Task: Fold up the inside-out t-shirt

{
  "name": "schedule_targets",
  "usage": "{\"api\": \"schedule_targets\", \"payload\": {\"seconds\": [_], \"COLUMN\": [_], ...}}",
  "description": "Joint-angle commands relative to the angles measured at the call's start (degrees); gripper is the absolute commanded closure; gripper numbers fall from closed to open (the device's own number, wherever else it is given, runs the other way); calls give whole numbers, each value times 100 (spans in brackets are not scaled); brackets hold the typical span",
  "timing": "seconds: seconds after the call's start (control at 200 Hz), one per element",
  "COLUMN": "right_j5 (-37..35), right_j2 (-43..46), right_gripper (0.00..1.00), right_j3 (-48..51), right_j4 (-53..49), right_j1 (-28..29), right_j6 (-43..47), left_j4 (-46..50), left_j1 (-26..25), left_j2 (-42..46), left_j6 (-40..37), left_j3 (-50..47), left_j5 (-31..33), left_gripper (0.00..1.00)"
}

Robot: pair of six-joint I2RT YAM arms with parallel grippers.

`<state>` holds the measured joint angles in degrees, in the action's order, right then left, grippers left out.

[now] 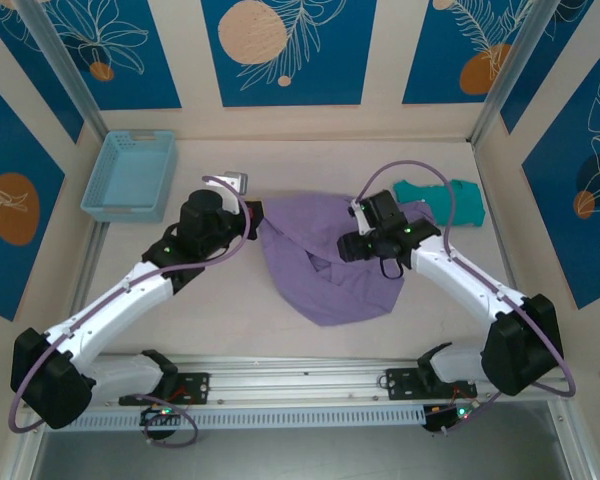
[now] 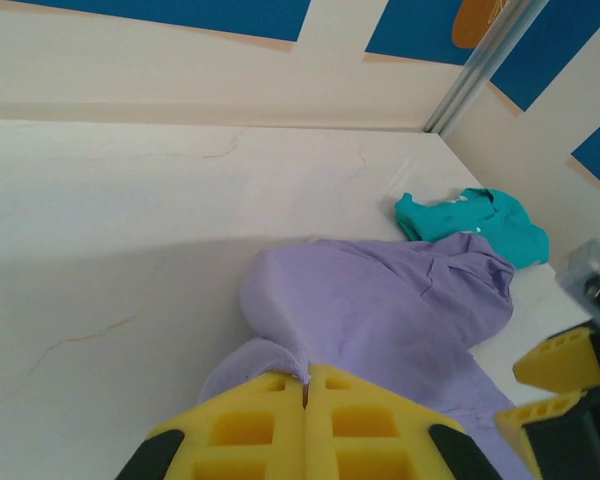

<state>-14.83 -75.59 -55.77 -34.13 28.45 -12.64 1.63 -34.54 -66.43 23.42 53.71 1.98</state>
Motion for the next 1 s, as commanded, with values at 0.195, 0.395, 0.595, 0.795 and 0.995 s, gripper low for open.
{"api": "schedule_targets", "payload": {"seconds": [0.195, 0.395, 0.595, 0.795, 0.995], "right_j5": [-1021, -1162, -1148, -1135, -1189], "right_j2": [-752, -1196, -1781, -2157, -2361], "right_gripper": [35, 35, 37, 39, 45], "right_j3": [182, 139, -66, -203, -386], "right_j4": [-559, -595, -551, -475, -384], "right_j1": [9, -93, -87, -8, 143], "right_j6": [-386, -299, -107, 29, 165], "left_j4": [97, 258, 285, 268, 257], "left_j1": [264, 652, 825, 938, 1002], "left_j2": [236, 482, 455, 487, 433], "left_j6": [-213, -298, -260, -250, -219], "left_j3": [34, 26, -58, -122, -181], "left_j5": [228, 260, 132, 103, 40], "left_gripper": [100, 100, 100, 100, 100]}}
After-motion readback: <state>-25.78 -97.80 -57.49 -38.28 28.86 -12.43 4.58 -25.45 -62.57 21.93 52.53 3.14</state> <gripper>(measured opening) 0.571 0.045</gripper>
